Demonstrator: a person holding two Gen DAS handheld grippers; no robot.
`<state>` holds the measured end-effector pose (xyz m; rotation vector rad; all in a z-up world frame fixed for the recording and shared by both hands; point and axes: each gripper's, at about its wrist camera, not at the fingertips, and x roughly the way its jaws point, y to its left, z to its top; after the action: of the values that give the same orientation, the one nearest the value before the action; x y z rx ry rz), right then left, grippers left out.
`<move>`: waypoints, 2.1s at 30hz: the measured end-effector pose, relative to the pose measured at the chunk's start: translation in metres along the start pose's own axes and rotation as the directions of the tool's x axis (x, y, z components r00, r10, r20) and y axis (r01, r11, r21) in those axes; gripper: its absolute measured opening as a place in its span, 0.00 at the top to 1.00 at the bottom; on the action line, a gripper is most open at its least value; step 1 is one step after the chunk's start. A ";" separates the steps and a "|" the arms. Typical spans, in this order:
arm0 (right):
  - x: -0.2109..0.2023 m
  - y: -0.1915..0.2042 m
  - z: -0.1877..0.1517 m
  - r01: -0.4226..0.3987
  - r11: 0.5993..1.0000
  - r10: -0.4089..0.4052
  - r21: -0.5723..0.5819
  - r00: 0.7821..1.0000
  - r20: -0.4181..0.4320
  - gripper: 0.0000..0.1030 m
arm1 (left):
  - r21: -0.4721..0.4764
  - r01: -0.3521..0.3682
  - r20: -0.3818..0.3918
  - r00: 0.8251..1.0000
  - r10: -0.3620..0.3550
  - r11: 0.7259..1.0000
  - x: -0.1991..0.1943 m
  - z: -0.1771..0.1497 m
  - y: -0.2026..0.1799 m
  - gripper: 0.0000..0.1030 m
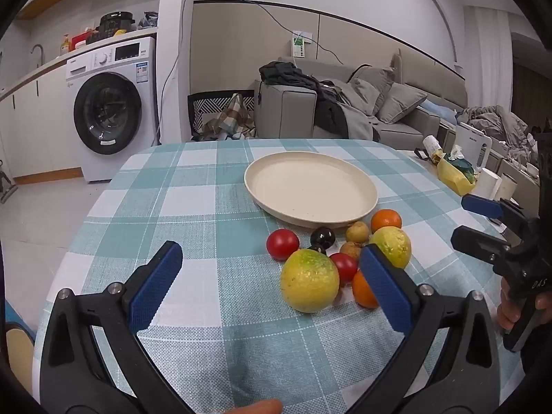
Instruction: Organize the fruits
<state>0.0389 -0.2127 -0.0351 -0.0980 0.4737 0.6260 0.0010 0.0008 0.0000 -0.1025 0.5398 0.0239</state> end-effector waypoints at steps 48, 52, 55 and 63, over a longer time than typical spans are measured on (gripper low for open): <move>-0.001 0.009 0.001 0.017 0.999 -0.017 -0.048 1.000 -0.008 0.00 | 0.026 -0.011 0.020 1.000 0.010 1.000 -0.005 -0.001 -0.007 0.00; -0.001 0.009 0.001 0.017 0.999 -0.018 -0.049 1.000 -0.008 0.00 | 0.026 -0.011 0.020 1.000 0.010 1.000 -0.005 -0.001 -0.007 0.00; 0.000 0.009 0.001 0.017 0.999 -0.018 -0.049 1.000 -0.008 0.00 | 0.026 -0.010 0.020 1.000 0.010 1.000 -0.005 -0.001 -0.007 0.00; 0.000 0.009 0.001 0.017 0.999 -0.017 -0.049 1.000 -0.008 0.00 | 0.025 -0.010 0.020 1.000 0.010 1.000 -0.005 -0.001 -0.007 0.00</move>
<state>0.0338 -0.2057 -0.0340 -0.1506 0.4653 0.6207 -0.0031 -0.0058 0.0022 -0.0747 0.5211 0.0275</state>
